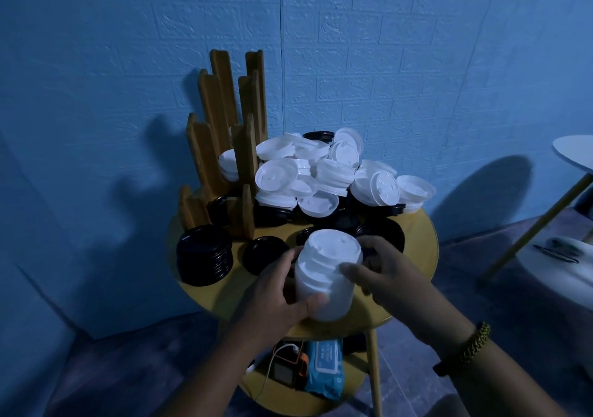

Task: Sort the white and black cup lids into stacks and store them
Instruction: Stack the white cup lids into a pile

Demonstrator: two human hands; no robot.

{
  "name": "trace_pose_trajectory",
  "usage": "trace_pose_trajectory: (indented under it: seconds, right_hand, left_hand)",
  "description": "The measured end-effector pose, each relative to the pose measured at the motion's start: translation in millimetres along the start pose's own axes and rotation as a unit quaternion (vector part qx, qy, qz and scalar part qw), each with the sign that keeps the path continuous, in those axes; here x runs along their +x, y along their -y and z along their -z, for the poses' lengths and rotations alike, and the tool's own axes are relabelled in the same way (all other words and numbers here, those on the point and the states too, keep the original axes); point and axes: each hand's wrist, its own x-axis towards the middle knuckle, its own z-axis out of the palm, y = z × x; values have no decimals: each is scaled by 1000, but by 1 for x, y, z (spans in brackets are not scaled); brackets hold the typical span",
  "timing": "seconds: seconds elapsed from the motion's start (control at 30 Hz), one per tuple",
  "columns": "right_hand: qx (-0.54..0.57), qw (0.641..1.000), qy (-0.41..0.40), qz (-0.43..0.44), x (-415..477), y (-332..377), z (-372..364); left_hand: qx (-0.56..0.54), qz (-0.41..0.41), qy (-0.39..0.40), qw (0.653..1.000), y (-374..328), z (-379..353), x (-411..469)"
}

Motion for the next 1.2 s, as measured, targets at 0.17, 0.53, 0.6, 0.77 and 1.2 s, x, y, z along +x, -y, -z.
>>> trace_pose_trajectory:
  seconds: [0.17, 0.53, 0.6, 0.77, 1.2]
  right_hand:
    - [-139, 989, -40, 25, -6, -13, -13]
    - [-99, 986, 10, 137, 4, -6, -23]
    - [-133, 980, -3, 151, 5, -5, -27]
    - [-256, 952, -74, 154, 5, 1, -38]
    - [-233, 956, -35, 177, 14, -11, -31]
  left_hand:
    - [11, 1, -9, 1000, -1, 1, -1]
    - [15, 1, -9, 1000, -5, 1, -1]
    - [16, 3, -15, 1000, -5, 1, -1]
    - [30, -1, -19, 999, -3, -1, -1]
    - [66, 2, -5, 998, -5, -1, -1]
